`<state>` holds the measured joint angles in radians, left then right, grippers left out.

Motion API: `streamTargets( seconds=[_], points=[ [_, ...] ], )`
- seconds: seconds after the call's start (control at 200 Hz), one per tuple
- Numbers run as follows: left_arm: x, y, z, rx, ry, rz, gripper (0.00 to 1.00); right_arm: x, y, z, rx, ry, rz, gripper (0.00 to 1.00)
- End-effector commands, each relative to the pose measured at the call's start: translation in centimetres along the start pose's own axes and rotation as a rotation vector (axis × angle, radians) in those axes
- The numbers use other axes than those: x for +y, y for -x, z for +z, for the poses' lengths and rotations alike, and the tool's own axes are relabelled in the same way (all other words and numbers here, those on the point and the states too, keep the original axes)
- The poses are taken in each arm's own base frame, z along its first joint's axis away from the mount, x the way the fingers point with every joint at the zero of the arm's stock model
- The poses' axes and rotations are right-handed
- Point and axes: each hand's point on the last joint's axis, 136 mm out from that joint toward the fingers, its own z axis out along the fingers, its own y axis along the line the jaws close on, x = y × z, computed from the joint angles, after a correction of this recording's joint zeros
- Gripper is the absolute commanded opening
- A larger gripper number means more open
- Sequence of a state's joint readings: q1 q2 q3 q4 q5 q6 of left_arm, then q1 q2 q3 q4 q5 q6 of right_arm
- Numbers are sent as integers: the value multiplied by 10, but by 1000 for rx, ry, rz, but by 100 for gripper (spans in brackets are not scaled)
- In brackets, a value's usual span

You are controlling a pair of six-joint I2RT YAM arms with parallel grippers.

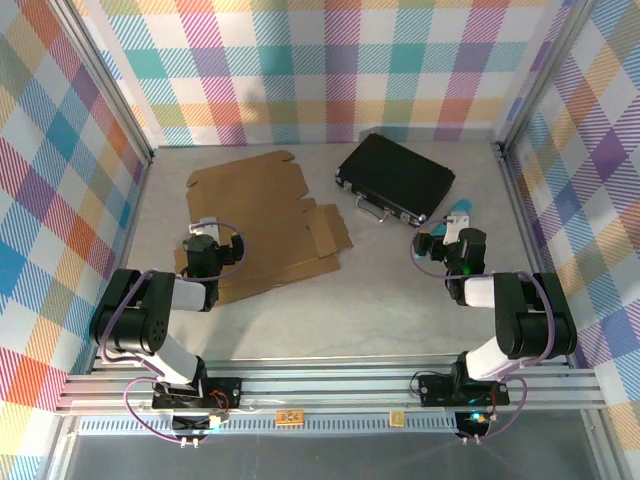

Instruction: Fold the paper box

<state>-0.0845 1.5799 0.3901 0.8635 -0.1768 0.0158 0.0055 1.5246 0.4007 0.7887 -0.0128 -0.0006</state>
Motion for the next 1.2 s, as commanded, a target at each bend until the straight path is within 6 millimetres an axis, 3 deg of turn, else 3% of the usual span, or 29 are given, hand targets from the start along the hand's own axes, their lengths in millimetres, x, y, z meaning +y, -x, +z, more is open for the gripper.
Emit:
streamTargets(
  seconds=[0.0, 0.735, 0.87, 0.965, 1.01, 1.11, 1.195],
  points=[
    [-1, 10, 2, -23, 4, -2, 100, 2, 11, 3, -30, 16, 6, 99],
    [0, 10, 1, -24, 6, -3, 100, 2, 11, 2, -35, 17, 5, 99],
    [7, 21, -9, -62, 50, -14, 100, -16, 24, -10, -56, -99, 51, 99],
    [10, 46, -28, -90, 115, 0, 100, -27, 45, -32, -81, -179, 86, 99],
    [13, 62, -38, -112, 154, -15, 100, -26, 70, -48, -167, -181, 100, 99],
    [18, 114, -62, -200, 213, -173, 100, -17, 142, -81, -300, -164, 98, 99],
    [32, 150, -83, -117, 325, -425, 100, -4, 225, -119, -428, -161, 104, 99]
  ],
)
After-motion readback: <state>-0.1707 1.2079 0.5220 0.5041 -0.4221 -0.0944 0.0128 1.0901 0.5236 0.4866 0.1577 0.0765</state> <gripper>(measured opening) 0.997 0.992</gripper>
